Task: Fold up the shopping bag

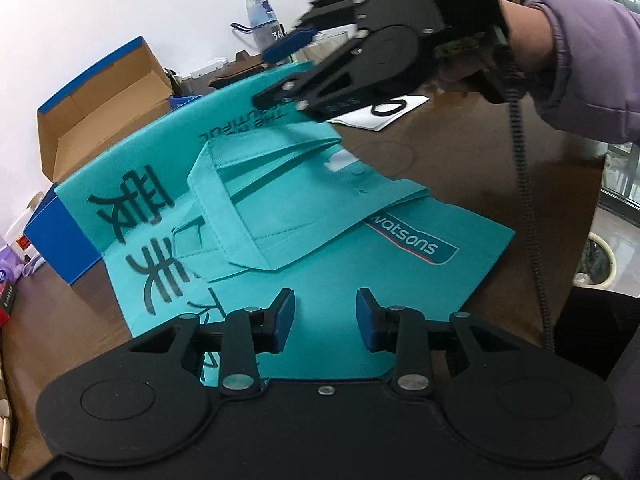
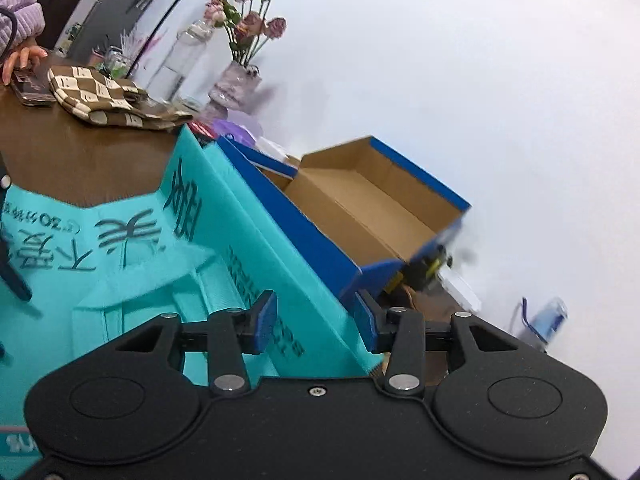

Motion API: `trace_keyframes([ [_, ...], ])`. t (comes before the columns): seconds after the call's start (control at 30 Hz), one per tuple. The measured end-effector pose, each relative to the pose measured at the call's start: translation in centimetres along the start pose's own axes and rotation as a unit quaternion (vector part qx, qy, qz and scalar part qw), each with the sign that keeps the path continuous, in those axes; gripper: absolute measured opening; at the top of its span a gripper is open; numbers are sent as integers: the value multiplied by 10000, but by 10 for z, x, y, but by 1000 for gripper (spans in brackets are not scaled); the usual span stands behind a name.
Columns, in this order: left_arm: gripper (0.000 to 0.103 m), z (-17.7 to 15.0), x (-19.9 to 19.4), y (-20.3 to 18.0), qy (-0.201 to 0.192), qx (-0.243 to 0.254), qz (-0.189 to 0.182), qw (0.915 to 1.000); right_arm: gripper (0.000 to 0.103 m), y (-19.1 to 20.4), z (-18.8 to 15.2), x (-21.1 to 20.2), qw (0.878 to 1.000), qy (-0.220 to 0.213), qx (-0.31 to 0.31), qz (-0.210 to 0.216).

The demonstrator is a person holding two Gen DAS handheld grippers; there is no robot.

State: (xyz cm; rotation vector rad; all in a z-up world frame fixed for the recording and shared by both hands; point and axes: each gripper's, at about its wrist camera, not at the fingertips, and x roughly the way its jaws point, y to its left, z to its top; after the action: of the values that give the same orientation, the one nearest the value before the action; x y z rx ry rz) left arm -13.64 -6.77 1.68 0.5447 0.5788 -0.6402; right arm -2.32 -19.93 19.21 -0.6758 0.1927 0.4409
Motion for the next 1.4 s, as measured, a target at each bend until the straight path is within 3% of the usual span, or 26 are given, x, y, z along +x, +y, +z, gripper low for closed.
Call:
trace_keyframes([
  [0.07,34,-3,-1,0,-33,-93,-40,9999,38,2,5,5,10000,19,4,85],
  [0.13,34,-6,-3,2,-80,-219,-94,9997,20,3,8,15,9993,173,114,311],
  [0.27,34,-9,-6,2,-115,-247,-124,9996,20,0,7,48,9922,750,630,775],
  [0.47,34,-12,-6,6,-183,-339,-206,9990,20,-16,1,90,9756,1328,1493,909],
  [0.57,34,-14,-7,7,-228,-356,-226,9989,20,-10,-6,103,9720,1538,1535,889],
  [0.67,35,-16,-7,6,-271,-373,-222,9987,12,-4,-20,113,9602,1727,1831,1213],
  [0.87,35,-16,-7,4,-295,-367,-173,9987,13,-4,-29,111,9572,1567,2061,1295],
  [1.0,36,-19,-7,5,-349,-553,-145,9978,15,-19,-35,111,9408,1573,2619,1470],
  [1.1,36,-22,-7,5,-378,-738,-119,9965,25,-30,-29,94,9384,1242,2900,1412],
  [1.23,36,-20,-7,3,-366,-647,-46,9972,40,-45,-1,43,9542,433,2775,1034],
  [1.33,36,-19,-6,4,-345,-635,-50,9974,41,-54,18,11,9561,31,2757,995],
  [1.4,36,-18,-6,5,-324,-665,-46,9973,42,-58,34,-24,9584,-268,2582,1190],
])
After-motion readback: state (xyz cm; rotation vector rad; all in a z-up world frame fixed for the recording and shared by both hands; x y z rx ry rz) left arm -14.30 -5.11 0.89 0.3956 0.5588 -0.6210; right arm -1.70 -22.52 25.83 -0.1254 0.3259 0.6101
